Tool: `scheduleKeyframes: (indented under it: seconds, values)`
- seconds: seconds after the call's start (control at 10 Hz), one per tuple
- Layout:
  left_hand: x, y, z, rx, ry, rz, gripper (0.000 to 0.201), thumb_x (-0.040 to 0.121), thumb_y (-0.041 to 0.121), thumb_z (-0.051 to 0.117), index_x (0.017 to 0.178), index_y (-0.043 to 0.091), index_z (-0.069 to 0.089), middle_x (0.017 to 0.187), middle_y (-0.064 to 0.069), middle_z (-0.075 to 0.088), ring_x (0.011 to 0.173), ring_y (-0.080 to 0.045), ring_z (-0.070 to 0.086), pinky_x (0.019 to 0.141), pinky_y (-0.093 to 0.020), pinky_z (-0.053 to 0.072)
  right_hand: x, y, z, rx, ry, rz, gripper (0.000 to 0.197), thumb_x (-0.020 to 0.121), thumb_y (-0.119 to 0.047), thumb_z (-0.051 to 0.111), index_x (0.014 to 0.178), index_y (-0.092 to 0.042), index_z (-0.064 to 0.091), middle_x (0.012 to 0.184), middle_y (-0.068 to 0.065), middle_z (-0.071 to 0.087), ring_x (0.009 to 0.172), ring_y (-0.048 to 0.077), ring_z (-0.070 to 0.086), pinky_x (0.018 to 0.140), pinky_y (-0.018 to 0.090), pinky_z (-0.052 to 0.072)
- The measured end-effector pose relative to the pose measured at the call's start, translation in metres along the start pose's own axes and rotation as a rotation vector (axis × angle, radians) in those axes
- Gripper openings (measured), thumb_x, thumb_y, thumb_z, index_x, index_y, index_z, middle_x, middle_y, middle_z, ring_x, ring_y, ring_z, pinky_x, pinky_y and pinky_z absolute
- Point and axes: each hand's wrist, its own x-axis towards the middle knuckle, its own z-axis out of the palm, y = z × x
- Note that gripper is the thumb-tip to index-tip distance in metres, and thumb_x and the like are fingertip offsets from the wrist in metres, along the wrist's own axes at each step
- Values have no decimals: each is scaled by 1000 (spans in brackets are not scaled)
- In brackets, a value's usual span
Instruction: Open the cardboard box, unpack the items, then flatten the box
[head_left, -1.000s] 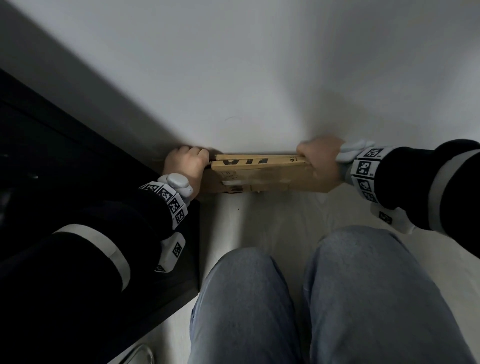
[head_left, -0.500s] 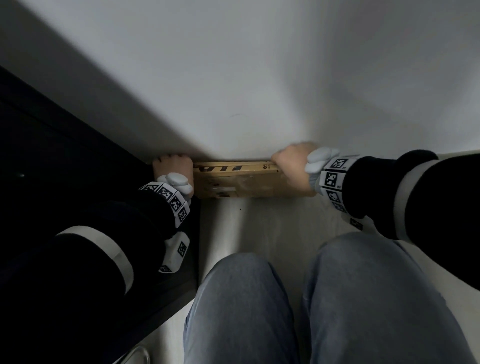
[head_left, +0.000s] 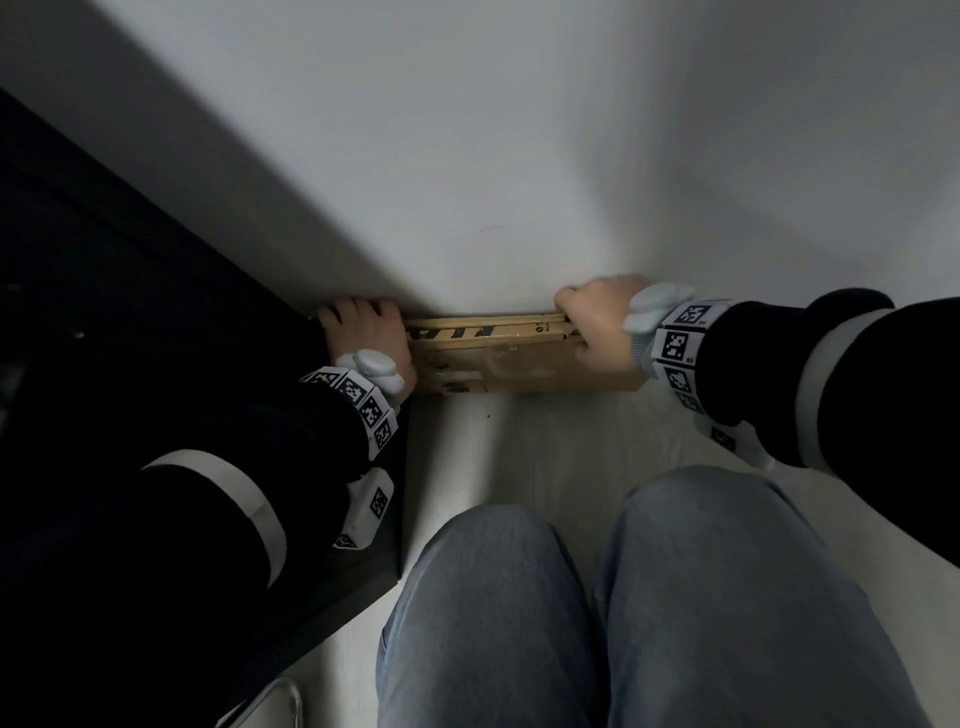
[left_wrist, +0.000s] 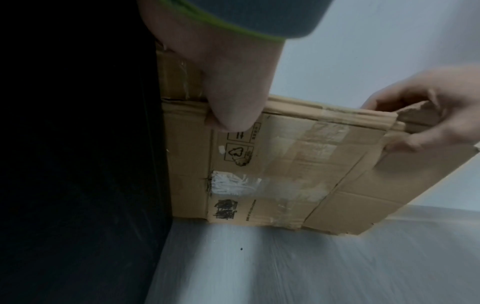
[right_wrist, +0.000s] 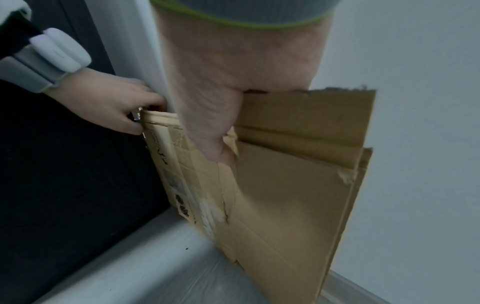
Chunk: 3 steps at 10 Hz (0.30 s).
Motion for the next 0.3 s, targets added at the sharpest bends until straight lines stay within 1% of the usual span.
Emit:
scheduleKeyframes:
  seconds: [0.1,0.2,0.3]
  values:
    - [-12,-3,-15,-34,59,76,52,65,28,71,111,11,53,114,-20,55,107,-37,49,92,-44,39,-2,7,-11,-8,-50,-9,26,72,-31,57,95,-23,48,78,-1,58,64,22,59,60,36,58]
    - [-23,-8,-30,-80,82,188,43,66,21,69,105,11,52,111,-17,51,103,-36,48,84,-42,40,-10,11,-18,3,-90,-21,31,74,-35,59,99,-22,48,83,0,58,66,23,60,59,33,56]
    - [-30,-14,-53,-121,72,227,37,70,21,67,103,11,54,110,-16,52,102,-36,49,83,-41,41,-26,13,-36,40,-81,-41,33,75,-39,59,101,-21,48,89,1,59,72,25,60,58,31,50]
